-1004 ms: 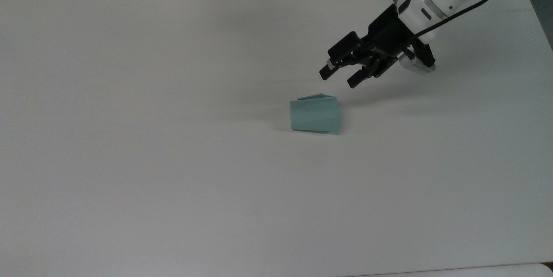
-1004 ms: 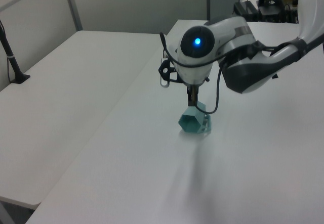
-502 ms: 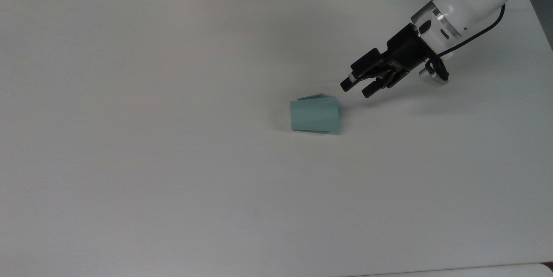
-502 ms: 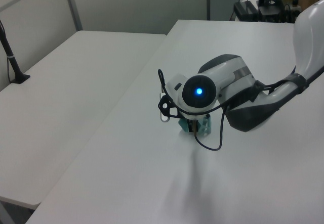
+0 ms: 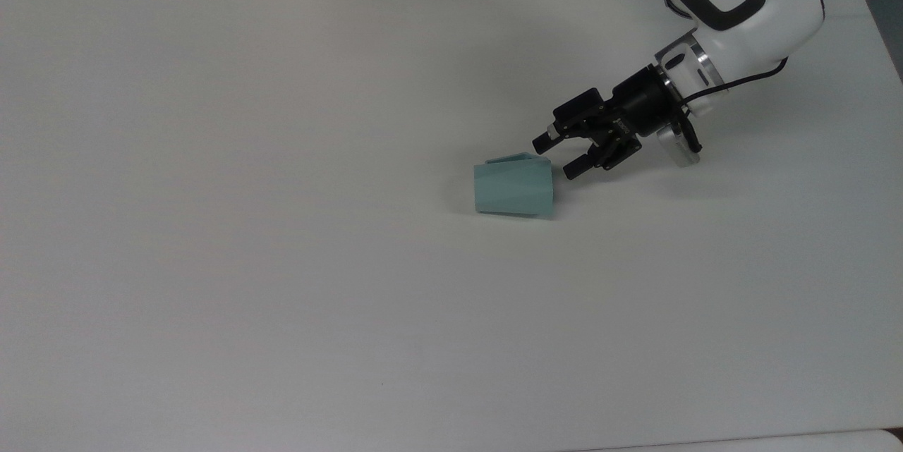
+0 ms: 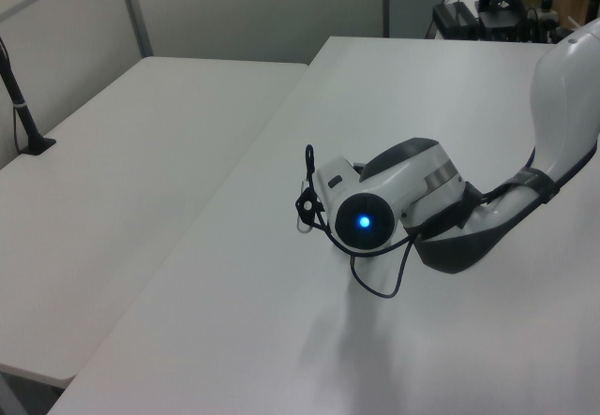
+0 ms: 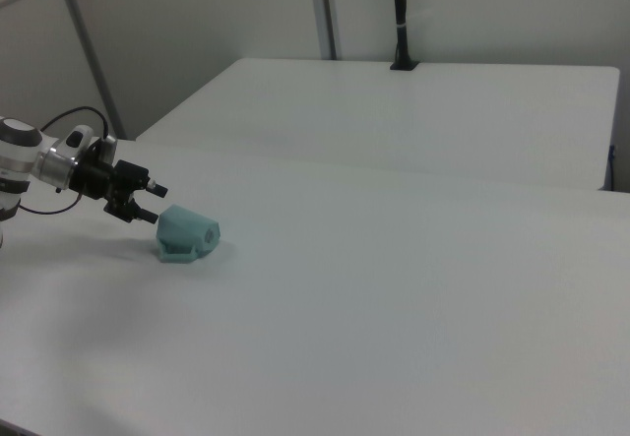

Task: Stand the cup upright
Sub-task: 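Close the gripper on the cup's base end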

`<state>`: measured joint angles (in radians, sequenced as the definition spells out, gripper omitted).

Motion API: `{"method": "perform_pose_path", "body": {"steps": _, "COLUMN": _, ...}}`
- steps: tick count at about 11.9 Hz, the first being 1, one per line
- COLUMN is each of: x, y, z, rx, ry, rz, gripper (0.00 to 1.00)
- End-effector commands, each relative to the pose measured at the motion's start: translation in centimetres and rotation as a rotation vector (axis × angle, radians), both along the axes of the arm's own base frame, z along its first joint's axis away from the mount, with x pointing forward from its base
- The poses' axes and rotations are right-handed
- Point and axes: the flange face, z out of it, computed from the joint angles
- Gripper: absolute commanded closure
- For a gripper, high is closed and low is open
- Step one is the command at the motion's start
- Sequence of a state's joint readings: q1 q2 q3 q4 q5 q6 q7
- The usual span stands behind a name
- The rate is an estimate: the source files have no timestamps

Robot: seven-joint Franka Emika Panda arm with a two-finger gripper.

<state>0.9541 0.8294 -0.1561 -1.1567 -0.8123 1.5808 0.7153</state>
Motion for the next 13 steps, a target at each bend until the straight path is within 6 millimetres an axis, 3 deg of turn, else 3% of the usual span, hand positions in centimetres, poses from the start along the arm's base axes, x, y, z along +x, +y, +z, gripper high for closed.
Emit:
{"method": "perform_pose_path", "body": {"steps": 1, "x": 0.5, "y": -0.3, "z": -1.1, "rx": -0.034, "ry": -0.068, "rz": -0.045, "gripper": 0.00}}
{"method": "perform_pose_path", "body": {"steps": 4, "x": 1.2, "y": -0.9, "z": -2.2, "rx": -0.055, "ry": -0.083, "rz": -0.036, "gripper": 0.00}}
{"method": "perform_pose_path", "body": {"steps": 8, "x": 2.2, "y": -1.6, "z": -2.4, "rx": -0.042, "ry": -0.082, "rz": -0.028, "gripper": 0.01}}
{"method": "perform_pose_path", "body": {"steps": 9, "x": 2.3, "y": -1.7, "z": -2.4, "rx": -0.039, "ry": -0.083, "rz": -0.026, "gripper": 0.06}}
{"method": "perform_pose_path", "body": {"steps": 13, "x": 2.2, "y": -2.6, "z": -3.8, "rx": -0.066, "ry": -0.059, "rz": -0.033, "gripper": 0.58}}
